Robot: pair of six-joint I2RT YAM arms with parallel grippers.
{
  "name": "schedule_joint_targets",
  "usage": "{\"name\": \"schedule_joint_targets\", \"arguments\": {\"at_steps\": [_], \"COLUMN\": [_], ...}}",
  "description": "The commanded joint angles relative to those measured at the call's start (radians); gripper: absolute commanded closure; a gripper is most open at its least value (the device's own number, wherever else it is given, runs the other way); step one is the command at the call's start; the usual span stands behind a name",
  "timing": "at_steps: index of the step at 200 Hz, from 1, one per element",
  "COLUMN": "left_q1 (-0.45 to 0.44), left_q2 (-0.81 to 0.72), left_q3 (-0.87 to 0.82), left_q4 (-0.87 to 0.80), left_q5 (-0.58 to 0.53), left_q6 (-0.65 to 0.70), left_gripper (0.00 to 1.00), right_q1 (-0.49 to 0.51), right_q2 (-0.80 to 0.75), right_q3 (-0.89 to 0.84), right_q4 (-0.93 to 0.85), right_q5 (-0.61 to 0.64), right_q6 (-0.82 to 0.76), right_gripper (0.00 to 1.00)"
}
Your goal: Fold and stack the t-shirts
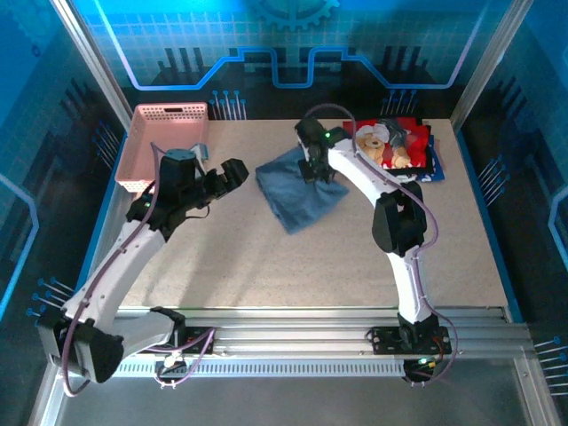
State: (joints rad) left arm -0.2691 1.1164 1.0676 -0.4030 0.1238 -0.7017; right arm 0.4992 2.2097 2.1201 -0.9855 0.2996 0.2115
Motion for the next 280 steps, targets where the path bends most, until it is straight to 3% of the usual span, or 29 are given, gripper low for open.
{"name": "schedule_joint_targets", "arguments": {"at_steps": [1, 44, 66, 114, 179, 252, 259, 274, 280], "left_q1": [0.002, 0.002, 0.002, 0.004, 0.020, 0.055, 0.059, 0.065, 0.065], "left_q2": [-0.051, -0.077, -0.075, -0.092, -0.102, -0.149, -0.154, -0.159, -0.161], "left_q3": [-0.048, -0.042, -0.034, -0.039, -0.013, 0.016, 0.018, 0.026, 0.032], "left_q4": [0.047, 0.047, 0.020, -0.017, -0.065, -0.182, -0.197, -0.234, -0.250], "left_q5": [0.024, 0.024, 0.017, -0.017, -0.051, -0.074, -0.078, -0.085, -0.087], "left_q6": [0.057, 0.096, 0.120, 0.156, 0.208, 0.259, 0.267, 0.277, 0.282], "left_gripper": [0.01, 0.01, 0.01, 0.01, 0.01, 0.01, 0.01, 0.01, 0.01], "right_q1": [0.000, -0.048, -0.086, -0.178, -0.330, -0.489, -0.501, -0.532, -0.545], "right_q2": [0.016, 0.151, 0.182, 0.140, 0.070, 0.141, 0.163, 0.214, 0.232], "right_q3": [0.161, 0.459, 0.529, 0.515, 0.431, 0.417, 0.420, 0.447, 0.463], "right_q4": [-0.076, -0.120, -0.106, -0.096, -0.101, -0.069, -0.058, -0.040, -0.034], "right_q5": [0.216, 0.295, 0.289, 0.235, 0.029, -0.098, -0.110, -0.109, -0.101], "right_q6": [-0.134, -0.236, -0.260, -0.244, -0.139, -0.093, -0.089, -0.071, -0.060], "right_gripper": [1.00, 1.00, 1.00, 1.00, 1.00, 1.00, 0.93, 0.91, 0.85]}}
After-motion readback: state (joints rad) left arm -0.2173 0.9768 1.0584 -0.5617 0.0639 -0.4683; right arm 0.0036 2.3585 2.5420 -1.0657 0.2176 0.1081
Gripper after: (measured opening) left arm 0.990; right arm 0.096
